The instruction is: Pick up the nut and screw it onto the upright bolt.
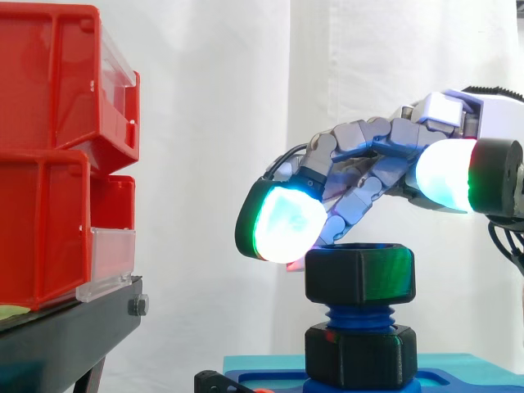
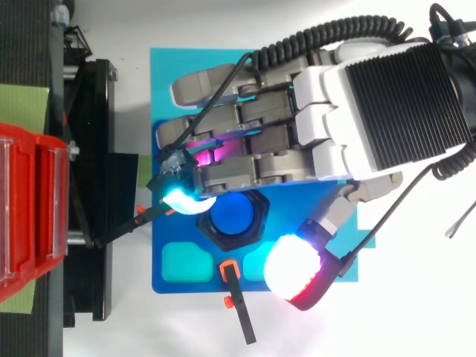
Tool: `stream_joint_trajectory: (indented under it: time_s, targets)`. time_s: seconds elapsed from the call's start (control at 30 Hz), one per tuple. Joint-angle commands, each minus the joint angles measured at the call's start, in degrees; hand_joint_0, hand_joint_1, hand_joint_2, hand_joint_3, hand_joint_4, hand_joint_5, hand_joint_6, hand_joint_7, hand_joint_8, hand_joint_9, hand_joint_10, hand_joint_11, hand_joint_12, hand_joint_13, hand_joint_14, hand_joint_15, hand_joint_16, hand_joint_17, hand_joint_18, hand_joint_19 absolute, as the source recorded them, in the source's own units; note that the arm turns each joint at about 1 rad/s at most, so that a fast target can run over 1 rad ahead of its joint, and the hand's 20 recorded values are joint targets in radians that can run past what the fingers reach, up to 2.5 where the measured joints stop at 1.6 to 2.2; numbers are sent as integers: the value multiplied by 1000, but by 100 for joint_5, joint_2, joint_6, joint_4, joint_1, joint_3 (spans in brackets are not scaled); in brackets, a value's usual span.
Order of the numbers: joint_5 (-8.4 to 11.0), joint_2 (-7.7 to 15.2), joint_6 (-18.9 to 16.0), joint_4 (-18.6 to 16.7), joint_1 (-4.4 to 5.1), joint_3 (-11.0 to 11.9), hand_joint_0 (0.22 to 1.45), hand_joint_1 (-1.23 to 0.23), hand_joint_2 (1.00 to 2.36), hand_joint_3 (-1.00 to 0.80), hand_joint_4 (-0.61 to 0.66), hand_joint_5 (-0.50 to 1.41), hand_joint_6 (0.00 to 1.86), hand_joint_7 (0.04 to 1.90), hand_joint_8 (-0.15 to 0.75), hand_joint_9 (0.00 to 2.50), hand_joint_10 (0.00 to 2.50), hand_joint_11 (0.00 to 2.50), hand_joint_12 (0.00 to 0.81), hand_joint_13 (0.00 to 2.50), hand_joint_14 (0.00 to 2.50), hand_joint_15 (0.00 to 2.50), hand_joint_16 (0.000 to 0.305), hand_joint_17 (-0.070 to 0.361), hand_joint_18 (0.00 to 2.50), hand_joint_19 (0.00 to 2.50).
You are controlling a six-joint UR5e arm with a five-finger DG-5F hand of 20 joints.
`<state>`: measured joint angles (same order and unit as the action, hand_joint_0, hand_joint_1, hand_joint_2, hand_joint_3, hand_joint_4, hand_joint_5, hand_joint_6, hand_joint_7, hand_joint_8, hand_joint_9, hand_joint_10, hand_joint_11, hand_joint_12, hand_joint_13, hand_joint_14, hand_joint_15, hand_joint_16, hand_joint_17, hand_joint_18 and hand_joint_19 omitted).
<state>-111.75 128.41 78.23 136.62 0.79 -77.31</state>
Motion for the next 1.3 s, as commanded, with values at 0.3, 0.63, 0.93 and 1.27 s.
stream_joint_trajectory:
  time_s: [0.3, 0.63, 0.93, 1.27]
  targets:
    - [-5, 0, 43, 137, -96, 5, 513, -241, 1000, -500, 226, -30, 504, 1293, 244, 1005, 0, 0, 199, 667, 0, 0, 20, 44, 369, 0]
    - [-172, 0, 43, 93, -281, 5, 521, -270, 1000, -500, 171, -10, 502, 1529, 252, 1049, 1, 6, 192, 722, 0, 0, 18, 41, 444, 25]
    - [-277, 0, 34, -48, -430, -4, 516, -271, 1000, -500, 232, -38, 504, 1248, 241, 1024, 0, 0, 195, 722, 0, 0, 19, 42, 444, 29]
    - [-383, 0, -36, -356, -439, 5, 496, -235, 1000, -500, 182, -94, 503, 724, 208, 862, 0, 0, 205, 599, 0, 0, 24, 54, 342, 18]
